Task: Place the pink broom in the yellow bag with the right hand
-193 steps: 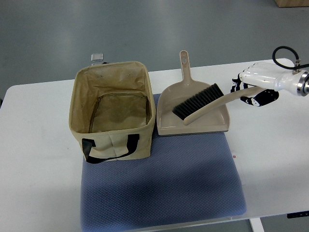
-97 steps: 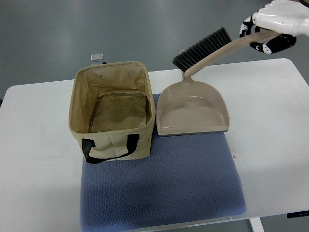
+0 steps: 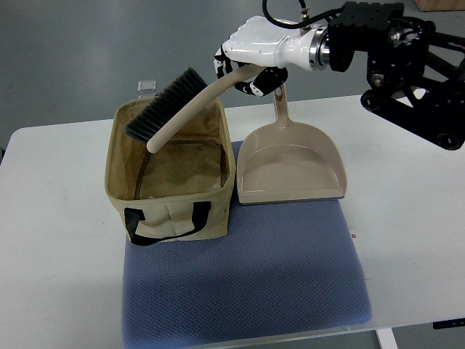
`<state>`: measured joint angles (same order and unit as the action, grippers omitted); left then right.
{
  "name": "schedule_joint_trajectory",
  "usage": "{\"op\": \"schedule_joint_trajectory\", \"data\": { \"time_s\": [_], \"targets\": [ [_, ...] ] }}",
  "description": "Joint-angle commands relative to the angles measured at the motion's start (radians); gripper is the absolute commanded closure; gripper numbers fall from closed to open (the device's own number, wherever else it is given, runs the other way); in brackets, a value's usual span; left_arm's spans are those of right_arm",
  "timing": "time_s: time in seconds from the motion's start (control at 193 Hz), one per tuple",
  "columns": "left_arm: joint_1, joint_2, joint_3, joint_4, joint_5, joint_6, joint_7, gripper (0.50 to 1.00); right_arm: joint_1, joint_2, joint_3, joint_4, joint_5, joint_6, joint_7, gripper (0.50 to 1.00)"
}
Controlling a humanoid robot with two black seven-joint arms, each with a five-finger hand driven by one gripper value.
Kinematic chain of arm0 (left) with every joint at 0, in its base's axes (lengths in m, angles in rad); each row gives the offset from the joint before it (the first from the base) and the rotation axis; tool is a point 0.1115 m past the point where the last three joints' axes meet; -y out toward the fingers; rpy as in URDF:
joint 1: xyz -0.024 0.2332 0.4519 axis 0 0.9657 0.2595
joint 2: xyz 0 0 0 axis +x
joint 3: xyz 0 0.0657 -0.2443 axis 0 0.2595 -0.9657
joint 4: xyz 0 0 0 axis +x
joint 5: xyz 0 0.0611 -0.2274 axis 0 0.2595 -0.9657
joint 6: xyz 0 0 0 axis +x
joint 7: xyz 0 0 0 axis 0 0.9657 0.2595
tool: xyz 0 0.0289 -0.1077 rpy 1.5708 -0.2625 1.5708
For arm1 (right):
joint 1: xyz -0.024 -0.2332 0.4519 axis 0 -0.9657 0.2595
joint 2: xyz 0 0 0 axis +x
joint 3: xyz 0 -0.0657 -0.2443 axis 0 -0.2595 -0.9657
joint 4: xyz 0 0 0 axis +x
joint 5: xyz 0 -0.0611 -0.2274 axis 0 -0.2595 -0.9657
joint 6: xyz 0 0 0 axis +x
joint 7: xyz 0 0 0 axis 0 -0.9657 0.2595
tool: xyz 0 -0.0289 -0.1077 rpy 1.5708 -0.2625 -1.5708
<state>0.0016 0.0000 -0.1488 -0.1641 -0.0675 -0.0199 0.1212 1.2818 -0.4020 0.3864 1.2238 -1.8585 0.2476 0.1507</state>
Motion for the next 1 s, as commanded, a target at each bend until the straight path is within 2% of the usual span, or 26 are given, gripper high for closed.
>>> {"op": "schedule_joint_trajectory", "data": {
  "time_s": [0.0, 0.036, 0.093, 0.103, 0.119, 0.15, 0.248, 0.331, 0.497, 0.678, 0.89, 0.993],
  "targets": [
    [0.000, 0.000, 0.000, 0.000, 0.000, 0.000, 0.000, 0.500, 0.001, 0.040, -0.037, -0.032, -0.002, -0.011, -0.003, 1.000],
    [0.000, 0.000, 0.000, 0.000, 0.000, 0.000, 0.000, 0.500, 0.001, 0.049, -0.038, -0.032, -0.002, -0.011, -0.002, 1.000],
    [0.000, 0.000, 0.000, 0.000, 0.000, 0.000, 0.000, 0.500, -0.002, 0.061, -0.040, -0.033, -0.002, -0.010, -0.002, 0.879],
    [0.000, 0.000, 0.000, 0.000, 0.000, 0.000, 0.000, 0.500, -0.002, 0.061, -0.040, -0.033, -0.002, -0.010, -0.002, 0.879],
    [0.000, 0.000, 0.000, 0.000, 0.000, 0.000, 0.000, 0.500, -0.004, 0.063, -0.040, -0.033, -0.001, -0.010, -0.002, 0.830],
    [0.000, 0.000, 0.000, 0.000, 0.000, 0.000, 0.000, 0.500, -0.006, 0.065, -0.040, -0.033, -0.001, -0.010, -0.002, 0.779],
    [0.000, 0.000, 0.000, 0.000, 0.000, 0.000, 0.000, 0.500, -0.007, 0.065, -0.040, -0.035, -0.001, -0.010, -0.002, 0.671],
    [0.000, 0.000, 0.000, 0.000, 0.000, 0.000, 0.000, 0.500, -0.009, 0.066, -0.038, -0.036, 0.005, -0.010, -0.002, 0.611],
    [0.000, 0.000, 0.000, 0.000, 0.000, 0.000, 0.000, 0.500, -0.009, 0.058, -0.020, -0.038, 0.010, -0.019, -0.003, 0.607],
    [0.000, 0.000, 0.000, 0.000, 0.000, 0.000, 0.000, 0.500, -0.022, -0.023, 0.045, -0.055, 0.048, -0.054, -0.003, 0.607],
    [0.000, 0.000, 0.000, 0.000, 0.000, 0.000, 0.000, 0.500, -0.197, -0.107, 0.246, -0.063, 0.252, -0.057, -0.008, 0.609],
    [0.000, 0.000, 0.000, 0.000, 0.000, 0.000, 0.000, 0.500, -0.308, -0.130, 0.374, -0.063, 0.409, -0.083, -0.008, 0.609]
  ]
}}
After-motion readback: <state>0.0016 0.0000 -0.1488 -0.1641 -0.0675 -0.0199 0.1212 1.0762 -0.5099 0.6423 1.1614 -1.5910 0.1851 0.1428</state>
